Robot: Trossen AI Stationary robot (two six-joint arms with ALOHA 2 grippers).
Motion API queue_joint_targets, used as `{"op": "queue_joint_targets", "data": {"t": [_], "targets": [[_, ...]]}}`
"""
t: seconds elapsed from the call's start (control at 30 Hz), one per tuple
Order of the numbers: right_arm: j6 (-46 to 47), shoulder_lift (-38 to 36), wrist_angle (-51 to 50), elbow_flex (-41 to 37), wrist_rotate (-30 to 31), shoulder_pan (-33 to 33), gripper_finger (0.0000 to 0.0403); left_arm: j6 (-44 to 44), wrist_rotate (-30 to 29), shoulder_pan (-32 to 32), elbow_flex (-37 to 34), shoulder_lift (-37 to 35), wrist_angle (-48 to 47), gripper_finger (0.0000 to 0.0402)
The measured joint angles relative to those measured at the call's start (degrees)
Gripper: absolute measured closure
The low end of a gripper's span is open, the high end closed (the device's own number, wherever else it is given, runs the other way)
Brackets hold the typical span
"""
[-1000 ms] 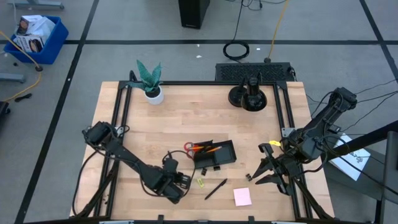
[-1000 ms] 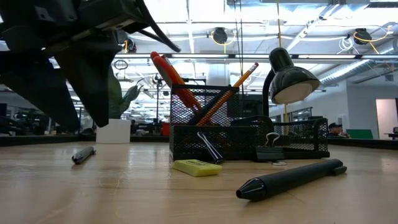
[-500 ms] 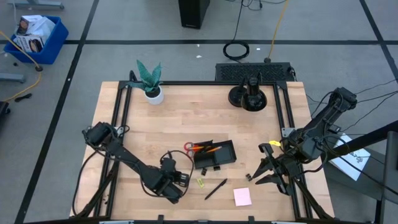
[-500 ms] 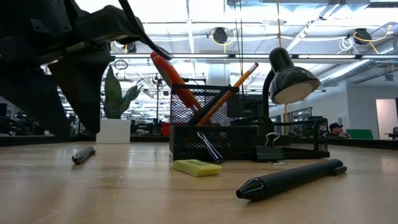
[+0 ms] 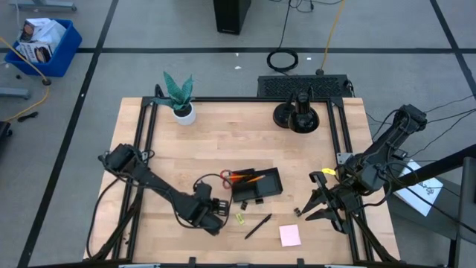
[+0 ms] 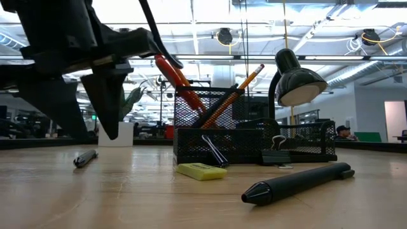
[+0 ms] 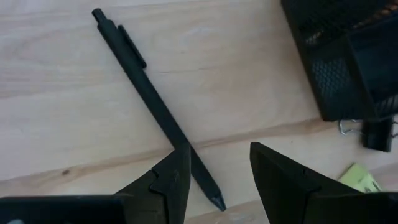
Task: Pick and place office supplies into organizer
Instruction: Put the left black pen into the black desk organizer
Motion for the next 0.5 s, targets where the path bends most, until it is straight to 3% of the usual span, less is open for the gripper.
{"op": "queue_joint_targets", "data": {"t": [0.33,0.5], "targets": [[0.46,0.00,-1.06,0.00,0.00,0.00,0.0314,-3.61,-2.32,-3.02,-0.01,0.00,-0.37,0.0231],[0.61,0.00,-1.31,0.00,0.00,0.00,0.0314,-8.43,-8.94,-6.36,0.00,-0.19,-0.71,0.0231]]}}
